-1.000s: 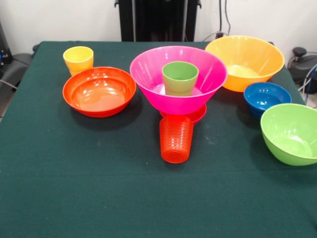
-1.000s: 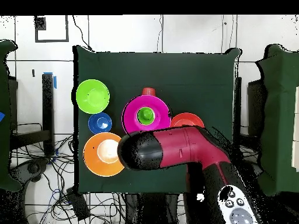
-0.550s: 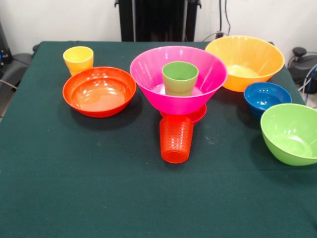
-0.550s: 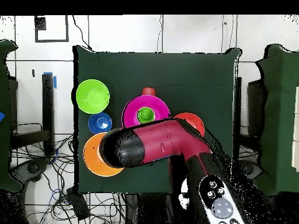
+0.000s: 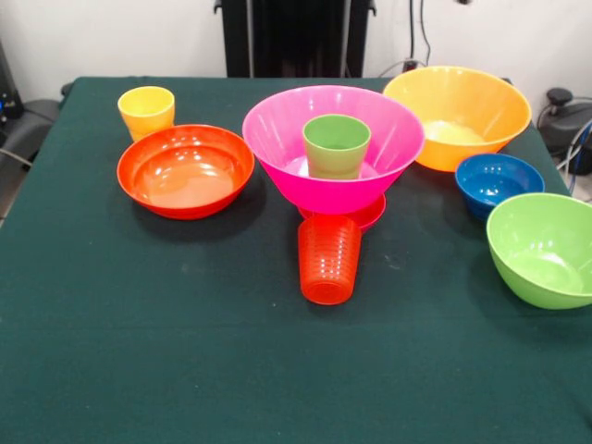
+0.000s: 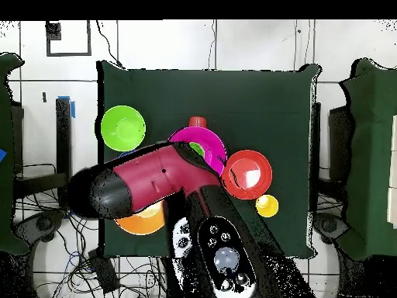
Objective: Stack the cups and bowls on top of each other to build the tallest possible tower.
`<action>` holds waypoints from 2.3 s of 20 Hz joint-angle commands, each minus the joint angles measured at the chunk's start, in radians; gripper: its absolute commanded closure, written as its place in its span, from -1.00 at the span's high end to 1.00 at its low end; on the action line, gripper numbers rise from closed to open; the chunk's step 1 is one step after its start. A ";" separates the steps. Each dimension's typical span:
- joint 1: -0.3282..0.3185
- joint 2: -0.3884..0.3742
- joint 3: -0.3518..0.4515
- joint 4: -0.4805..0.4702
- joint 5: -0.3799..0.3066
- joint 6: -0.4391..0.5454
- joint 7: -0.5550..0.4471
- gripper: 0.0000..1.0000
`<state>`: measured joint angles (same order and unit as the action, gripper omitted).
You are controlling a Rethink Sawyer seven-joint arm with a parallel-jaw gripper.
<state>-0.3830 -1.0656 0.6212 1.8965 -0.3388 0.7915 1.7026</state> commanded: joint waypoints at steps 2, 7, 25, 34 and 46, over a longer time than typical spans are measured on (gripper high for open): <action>0.139 0.137 -0.109 -0.105 -0.052 0.009 0.228 1.00; 0.238 0.193 -0.179 -0.175 -0.073 -0.025 0.300 1.00; 0.285 0.424 -0.225 -0.369 -0.111 -0.041 0.210 1.00; 0.293 0.459 -0.259 -0.395 -0.123 -0.049 0.189 1.00; 0.330 0.483 -0.292 -0.440 -0.145 -0.066 0.203 1.00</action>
<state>-0.0809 -0.6281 0.3666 1.5220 -0.3983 0.7707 1.8788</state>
